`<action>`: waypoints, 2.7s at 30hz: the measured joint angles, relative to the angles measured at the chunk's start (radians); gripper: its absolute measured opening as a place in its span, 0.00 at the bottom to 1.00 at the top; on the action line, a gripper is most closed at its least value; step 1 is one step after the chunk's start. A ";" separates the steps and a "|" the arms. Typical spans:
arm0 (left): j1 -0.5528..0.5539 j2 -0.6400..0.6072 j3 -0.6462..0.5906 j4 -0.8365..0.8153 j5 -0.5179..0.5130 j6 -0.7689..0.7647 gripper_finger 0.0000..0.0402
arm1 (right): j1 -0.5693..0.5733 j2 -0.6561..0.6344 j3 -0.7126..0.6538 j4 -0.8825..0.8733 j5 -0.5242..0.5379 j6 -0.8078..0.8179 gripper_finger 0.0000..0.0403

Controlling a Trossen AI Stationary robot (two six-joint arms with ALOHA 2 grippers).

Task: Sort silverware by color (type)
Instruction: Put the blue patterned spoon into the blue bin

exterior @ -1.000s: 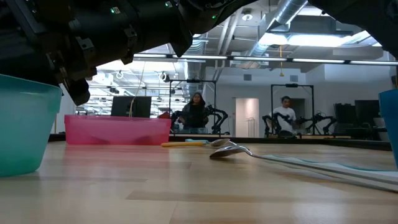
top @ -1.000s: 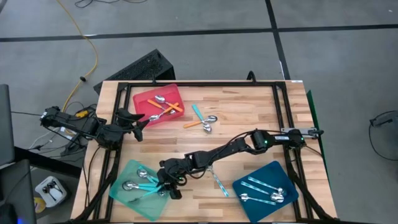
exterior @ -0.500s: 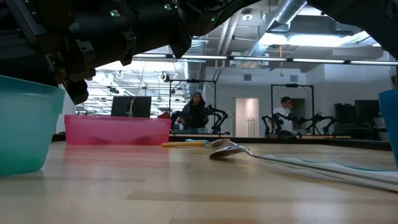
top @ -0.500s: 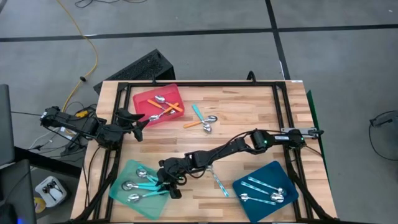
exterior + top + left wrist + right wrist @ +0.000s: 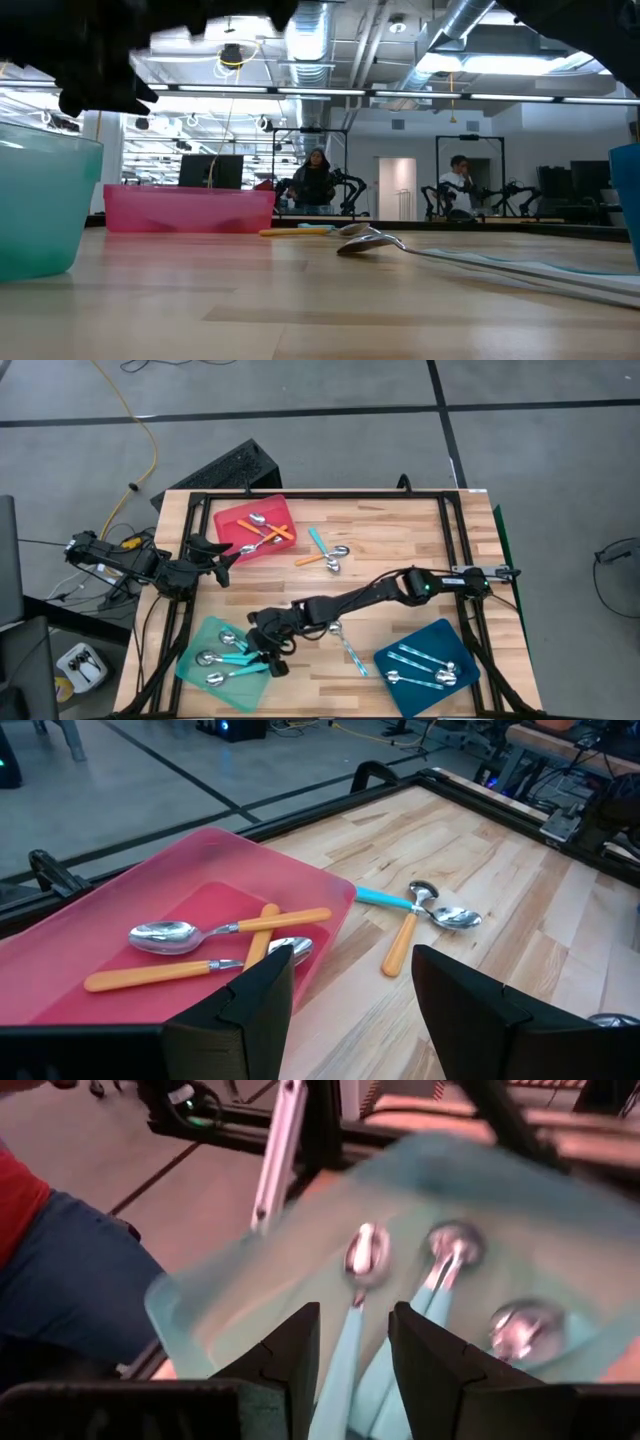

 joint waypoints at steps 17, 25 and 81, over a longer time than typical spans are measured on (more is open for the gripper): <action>0.000 0.001 0.000 -0.032 -0.002 -0.002 0.47 | -0.058 -0.326 0.031 -0.580 0.133 -0.265 0.36; 0.000 0.001 0.000 -0.043 -0.002 0.010 0.47 | -0.131 -0.481 0.034 -0.952 0.133 -0.227 0.36; 0.000 0.001 0.000 -0.068 -0.010 -0.004 0.47 | 0.068 -0.993 -1.533 0.231 0.678 0.558 0.36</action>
